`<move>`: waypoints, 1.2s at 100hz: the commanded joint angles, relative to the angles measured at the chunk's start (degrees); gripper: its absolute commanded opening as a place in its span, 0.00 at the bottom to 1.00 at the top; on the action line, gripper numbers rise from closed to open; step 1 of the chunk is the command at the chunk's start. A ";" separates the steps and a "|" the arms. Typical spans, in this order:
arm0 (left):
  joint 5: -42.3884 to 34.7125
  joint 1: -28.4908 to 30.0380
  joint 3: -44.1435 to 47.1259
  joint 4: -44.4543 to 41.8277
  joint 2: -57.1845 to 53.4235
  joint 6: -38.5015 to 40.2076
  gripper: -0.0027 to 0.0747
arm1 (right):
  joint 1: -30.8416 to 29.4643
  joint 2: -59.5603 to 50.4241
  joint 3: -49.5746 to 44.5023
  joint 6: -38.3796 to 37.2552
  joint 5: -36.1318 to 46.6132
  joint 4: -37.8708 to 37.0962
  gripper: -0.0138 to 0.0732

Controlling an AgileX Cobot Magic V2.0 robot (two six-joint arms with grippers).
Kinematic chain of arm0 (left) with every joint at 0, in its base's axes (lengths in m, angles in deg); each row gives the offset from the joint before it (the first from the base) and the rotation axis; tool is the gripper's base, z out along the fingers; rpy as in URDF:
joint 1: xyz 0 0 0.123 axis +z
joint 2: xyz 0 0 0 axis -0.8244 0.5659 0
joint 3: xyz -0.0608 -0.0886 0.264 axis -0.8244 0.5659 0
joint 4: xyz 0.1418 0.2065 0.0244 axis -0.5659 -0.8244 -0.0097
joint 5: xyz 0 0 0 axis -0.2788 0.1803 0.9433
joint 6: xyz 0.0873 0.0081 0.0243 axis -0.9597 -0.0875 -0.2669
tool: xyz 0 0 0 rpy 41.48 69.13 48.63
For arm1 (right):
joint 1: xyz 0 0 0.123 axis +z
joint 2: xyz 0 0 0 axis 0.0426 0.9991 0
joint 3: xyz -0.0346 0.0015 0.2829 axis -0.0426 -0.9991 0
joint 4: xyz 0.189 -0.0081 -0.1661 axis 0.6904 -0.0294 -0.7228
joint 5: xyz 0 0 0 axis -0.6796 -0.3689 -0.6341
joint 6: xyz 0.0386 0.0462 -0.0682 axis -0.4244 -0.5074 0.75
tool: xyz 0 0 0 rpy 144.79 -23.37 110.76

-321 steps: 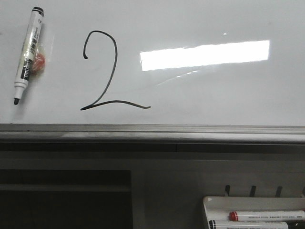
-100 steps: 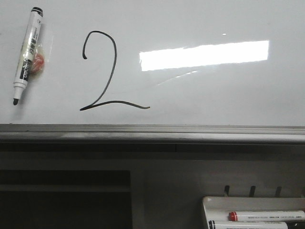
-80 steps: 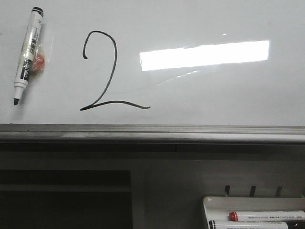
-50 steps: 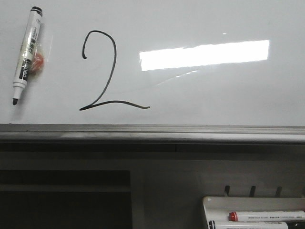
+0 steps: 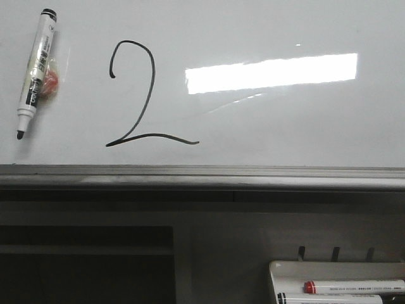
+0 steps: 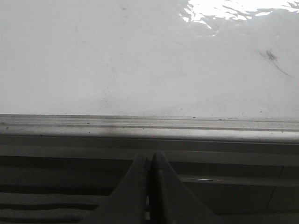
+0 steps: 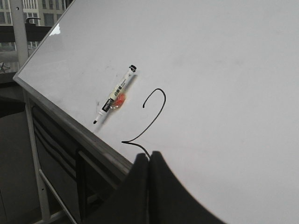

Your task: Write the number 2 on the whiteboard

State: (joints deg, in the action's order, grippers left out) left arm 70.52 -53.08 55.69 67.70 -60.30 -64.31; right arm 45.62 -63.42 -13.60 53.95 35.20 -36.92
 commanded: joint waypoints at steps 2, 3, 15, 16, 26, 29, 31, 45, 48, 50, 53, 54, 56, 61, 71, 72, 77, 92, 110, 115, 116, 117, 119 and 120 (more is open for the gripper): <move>-4.04 0.05 0.62 0.41 -1.51 0.00 0.01 | -0.29 0.29 1.35 0.34 3.95 -0.50 0.09; -4.04 0.05 0.62 0.41 -1.51 0.00 0.01 | -0.29 0.29 1.35 0.34 3.95 -0.50 0.09; -4.04 0.05 0.62 0.41 -1.51 0.00 0.01 | -0.29 0.29 1.35 -1.46 3.52 -7.47 0.09; -4.04 0.05 0.62 0.41 -1.51 0.00 0.01 | -0.29 0.29 1.35 -3.40 3.73 -8.35 0.09; -4.04 0.05 0.62 0.41 -1.51 0.00 0.01 | -0.65 0.29 1.35 -21.51 4.05 -25.45 0.09; -4.04 0.05 0.62 0.41 -1.51 0.00 0.01 | -1.08 0.29 1.35 -26.69 4.05 -31.61 0.09; -4.04 0.05 0.62 0.41 -1.51 0.00 0.01 | -1.78 0.29 1.35 -31.11 4.05 -34.61 0.09; -4.04 0.05 0.62 0.41 -1.51 0.00 0.01 | -8.43 0.29 1.35 -35.53 4.05 -38.23 0.09; -4.04 0.05 0.62 0.41 -1.51 0.00 0.01 | -10.44 0.29 1.32 -35.53 4.05 -38.23 0.09; -4.04 0.05 0.62 0.41 -1.51 0.00 0.01 | -12.10 0.29 1.32 -35.53 4.05 -38.23 0.09; -4.04 0.05 0.62 0.41 -1.51 0.00 0.01 | -14.41 0.29 1.32 -35.53 4.05 -38.23 0.09; -4.04 0.05 0.62 0.41 -1.51 0.00 0.01 | -15.63 0.29 1.32 -35.53 4.05 -38.23 0.09; -4.04 0.05 0.62 0.41 -1.51 0.00 0.01 | -17.53 0.29 1.32 -35.53 4.05 -38.23 0.09; -4.04 0.05 0.62 0.41 -1.51 0.00 0.01 | -22.09 0.29 1.11 -35.53 4.05 -38.23 0.09; -4.04 0.05 0.62 0.41 -1.51 0.00 0.01 | -30.96 0.14 0.10 -35.53 3.90 -37.99 0.09; -4.04 0.05 0.62 0.41 -1.51 0.00 0.01 | -32.13 -0.07 -0.17 -35.53 3.90 -37.99 0.09; -4.04 0.05 0.62 0.41 -1.51 0.00 0.01 | -35.75 -0.82 -1.67 -35.80 4.01 -37.55 0.09; -4.04 0.05 0.62 0.41 -1.51 0.00 0.01 | -42.67 -7.21 -9.02 -37.76 3.88 -36.12 0.09; -4.17 0.05 0.62 0.41 -1.51 0.00 0.01 | -46.98 -12.95 -12.54 -37.84 -6.74 -35.56 0.09; -4.17 0.05 0.62 0.41 -1.51 0.00 0.01 | -47.42 -13.57 -12.54 -37.84 -11.14 -35.56 0.09; -4.17 0.05 0.62 0.41 -1.51 0.00 0.01 | -47.43 -13.57 -12.54 -37.84 -11.76 -35.56 0.09; -4.17 0.05 0.62 0.41 -1.51 0.00 0.01 | -47.54 -13.57 -12.54 -37.84 -12.89 -35.56 0.09; -4.17 0.05 0.62 0.41 -1.51 0.00 0.01 | -47.54 -13.57 -12.54 -37.84 -14.03 -35.56 0.09; -4.17 0.05 0.62 0.41 -1.51 0.00 0.01 | -47.54 -13.57 -12.54 -37.84 -15.29 -35.56 0.09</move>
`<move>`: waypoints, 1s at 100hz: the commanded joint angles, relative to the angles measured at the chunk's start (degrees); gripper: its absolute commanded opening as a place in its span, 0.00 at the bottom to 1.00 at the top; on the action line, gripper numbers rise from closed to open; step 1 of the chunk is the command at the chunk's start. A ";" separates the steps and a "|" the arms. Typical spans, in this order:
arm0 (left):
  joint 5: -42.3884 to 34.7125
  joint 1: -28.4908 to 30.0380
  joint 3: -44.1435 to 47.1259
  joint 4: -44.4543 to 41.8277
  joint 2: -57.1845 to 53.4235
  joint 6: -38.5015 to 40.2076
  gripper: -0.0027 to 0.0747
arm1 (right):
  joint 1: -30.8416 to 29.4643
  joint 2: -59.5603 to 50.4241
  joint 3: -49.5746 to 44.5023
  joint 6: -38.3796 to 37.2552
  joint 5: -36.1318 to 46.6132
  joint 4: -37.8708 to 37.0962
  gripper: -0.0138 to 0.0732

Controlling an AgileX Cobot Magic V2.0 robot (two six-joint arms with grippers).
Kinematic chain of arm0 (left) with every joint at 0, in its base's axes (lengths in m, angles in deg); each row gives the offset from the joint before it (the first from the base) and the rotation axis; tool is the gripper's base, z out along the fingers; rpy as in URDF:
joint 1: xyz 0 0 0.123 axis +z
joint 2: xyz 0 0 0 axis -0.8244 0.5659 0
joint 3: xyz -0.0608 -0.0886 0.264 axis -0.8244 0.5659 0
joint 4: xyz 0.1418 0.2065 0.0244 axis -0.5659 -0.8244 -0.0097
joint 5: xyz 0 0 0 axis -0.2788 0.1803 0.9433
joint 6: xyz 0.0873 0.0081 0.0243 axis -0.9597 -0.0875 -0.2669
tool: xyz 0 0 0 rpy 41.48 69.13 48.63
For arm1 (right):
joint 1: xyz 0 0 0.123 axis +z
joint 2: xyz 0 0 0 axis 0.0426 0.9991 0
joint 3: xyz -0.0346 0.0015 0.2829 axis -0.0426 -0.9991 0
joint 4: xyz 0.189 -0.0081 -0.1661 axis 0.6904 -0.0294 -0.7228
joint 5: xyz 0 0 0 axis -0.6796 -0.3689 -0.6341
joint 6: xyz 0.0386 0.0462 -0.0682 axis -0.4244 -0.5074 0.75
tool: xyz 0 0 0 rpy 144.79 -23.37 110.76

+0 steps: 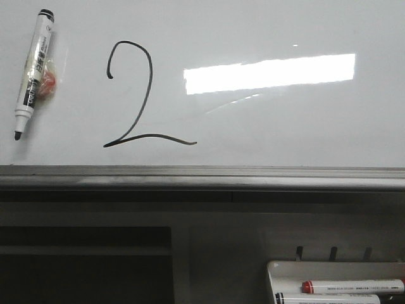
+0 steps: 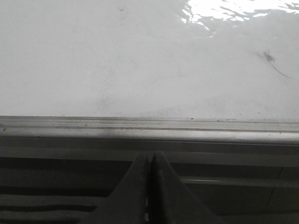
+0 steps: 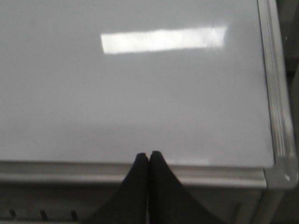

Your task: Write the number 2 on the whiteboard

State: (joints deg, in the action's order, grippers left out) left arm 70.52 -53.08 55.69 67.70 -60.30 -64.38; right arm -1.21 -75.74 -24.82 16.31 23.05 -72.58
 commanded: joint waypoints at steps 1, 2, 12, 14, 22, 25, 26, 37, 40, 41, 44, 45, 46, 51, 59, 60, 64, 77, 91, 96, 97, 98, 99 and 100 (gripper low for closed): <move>-4.17 0.05 0.62 0.41 -1.51 0.07 0.01 | -0.71 -1.25 -1.32 -0.20 -3.77 0.10 0.09; -4.17 0.05 0.62 0.41 -1.51 0.07 0.01 | -0.71 -1.25 -1.32 -0.20 -4.96 0.10 0.09; -4.17 0.05 0.62 0.41 -1.51 0.07 0.01 | -0.71 -1.25 -1.32 -0.20 -5.39 0.10 0.09; -4.17 0.05 0.62 0.41 -1.51 0.07 0.01 | -0.71 -1.25 -1.32 -0.20 -5.39 0.10 0.09; -4.17 0.05 0.62 0.41 -1.51 0.07 0.01 | -0.71 -1.25 -1.32 -0.20 -5.39 0.10 0.09; -4.17 0.05 0.62 0.41 -1.51 0.07 0.01 | -0.71 -1.25 -1.32 -0.20 -5.39 0.10 0.09; -4.17 0.05 0.62 0.41 -1.51 0.07 0.01 | -0.71 -1.25 -1.32 -0.20 -5.39 0.10 0.09; -4.17 0.05 0.62 0.41 -1.51 0.07 0.01 | -0.71 -1.25 -1.32 -0.20 -5.39 0.10 0.09; -4.17 0.05 0.62 0.41 -1.51 0.07 0.01 | -0.71 -1.25 -1.32 -0.20 -5.39 0.10 0.09; -4.17 0.05 0.62 0.41 -1.51 0.07 0.01 | -0.71 -1.25 -1.32 -0.20 -5.39 0.10 0.09; -4.17 0.05 0.62 0.41 -1.51 0.07 0.01 | -0.71 -1.25 -1.32 -0.20 -5.39 0.10 0.09; -4.17 0.05 0.62 0.41 -1.51 0.07 0.01 | -0.71 -1.25 -1.32 -0.20 -5.39 0.10 0.09; -4.17 0.05 0.62 0.41 -1.51 0.07 0.01 | -0.71 -1.25 -1.32 -0.20 -5.39 0.10 0.09; -4.17 0.05 0.62 0.41 -1.51 0.07 0.01 | -0.71 -1.25 -1.32 -0.20 -5.39 0.10 0.09; -4.17 0.05 0.62 0.41 -1.51 0.07 0.01 | -0.71 -1.25 -1.32 -0.20 -5.39 0.10 0.09; -4.17 0.05 0.62 0.41 -1.51 0.07 0.01 | -0.71 -1.25 -1.32 -0.20 -5.39 0.10 0.09; -4.17 0.05 0.62 0.41 -1.51 0.07 0.01 | -0.71 -1.25 -1.32 -0.20 -5.39 0.10 0.09; -4.17 0.05 0.62 0.41 -1.51 0.07 0.01 | -0.71 -1.25 -1.32 -0.20 -5.39 0.10 0.09; -4.17 0.05 0.62 0.41 -1.51 0.07 0.01 | -0.71 -1.25 -1.32 -0.20 -5.39 0.10 0.09; -4.17 0.05 0.62 0.41 -1.51 0.07 0.01 | -0.71 -1.25 -1.32 -0.20 -5.39 0.10 0.09; -4.17 0.05 0.62 0.41 -1.51 0.07 0.01 | -0.71 -1.25 -1.32 -0.20 -5.39 0.10 0.09; -4.17 0.05 0.62 0.41 -1.51 0.07 0.01 | -0.71 -1.25 -1.32 -0.20 -5.39 0.10 0.09; -4.17 0.05 0.62 0.41 -1.51 0.07 0.01 | -0.71 -1.25 -1.32 -0.20 -5.39 0.10 0.09; -4.17 0.05 0.62 0.41 -1.51 0.07 0.01 | -0.71 -1.25 -1.32 -0.20 -5.39 0.10 0.09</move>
